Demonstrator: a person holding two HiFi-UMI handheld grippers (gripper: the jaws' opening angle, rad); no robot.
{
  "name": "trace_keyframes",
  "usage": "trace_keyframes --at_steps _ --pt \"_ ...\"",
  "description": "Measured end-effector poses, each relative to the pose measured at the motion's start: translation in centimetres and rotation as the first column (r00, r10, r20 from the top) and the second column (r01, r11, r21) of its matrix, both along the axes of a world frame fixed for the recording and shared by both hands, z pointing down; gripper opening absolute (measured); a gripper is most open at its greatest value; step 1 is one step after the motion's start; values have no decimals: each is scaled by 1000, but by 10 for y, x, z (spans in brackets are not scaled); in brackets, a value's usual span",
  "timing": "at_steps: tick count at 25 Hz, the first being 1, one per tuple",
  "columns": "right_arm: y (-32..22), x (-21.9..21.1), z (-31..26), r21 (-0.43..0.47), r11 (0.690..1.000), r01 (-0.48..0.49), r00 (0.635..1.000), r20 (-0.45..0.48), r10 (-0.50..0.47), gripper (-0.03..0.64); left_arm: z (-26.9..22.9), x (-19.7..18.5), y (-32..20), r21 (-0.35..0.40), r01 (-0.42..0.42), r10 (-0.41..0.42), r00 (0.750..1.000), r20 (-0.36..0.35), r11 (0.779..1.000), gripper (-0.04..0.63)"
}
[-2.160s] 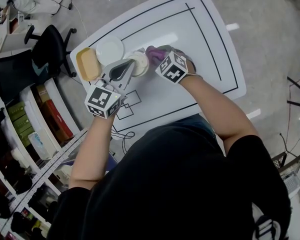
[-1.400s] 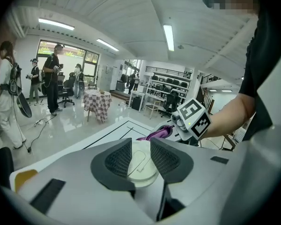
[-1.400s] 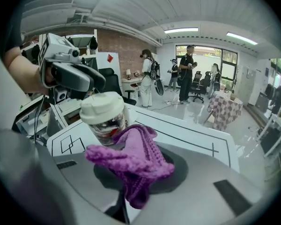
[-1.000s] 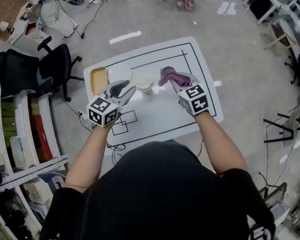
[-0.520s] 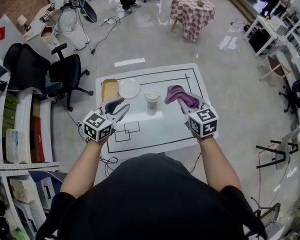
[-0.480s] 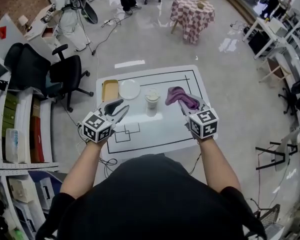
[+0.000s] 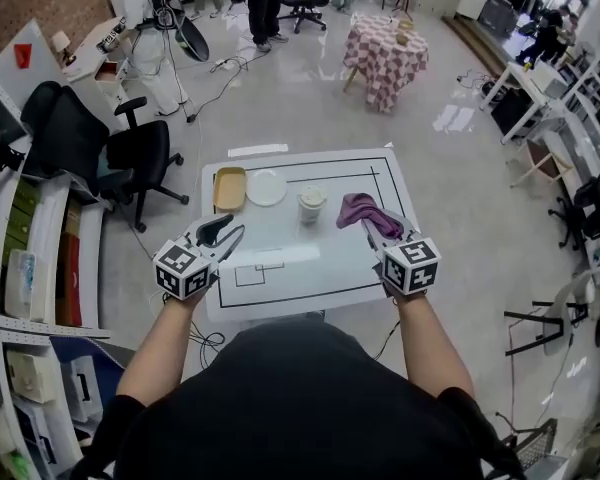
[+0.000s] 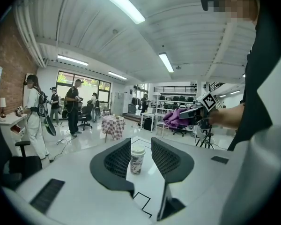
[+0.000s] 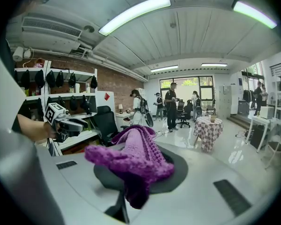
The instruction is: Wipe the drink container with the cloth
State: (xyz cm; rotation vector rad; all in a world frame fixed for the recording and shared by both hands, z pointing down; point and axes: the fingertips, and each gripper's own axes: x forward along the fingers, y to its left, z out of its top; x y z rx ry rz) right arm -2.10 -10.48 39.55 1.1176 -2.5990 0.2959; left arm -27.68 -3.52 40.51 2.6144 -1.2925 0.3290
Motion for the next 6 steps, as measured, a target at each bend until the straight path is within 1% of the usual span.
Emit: trace_keyframes --at_steps 6 --pt "31 -9 -2 -5 1000 -12 1000 14 12 75 0 -13 31 -1 4 -4 1000 -10 1000 146"
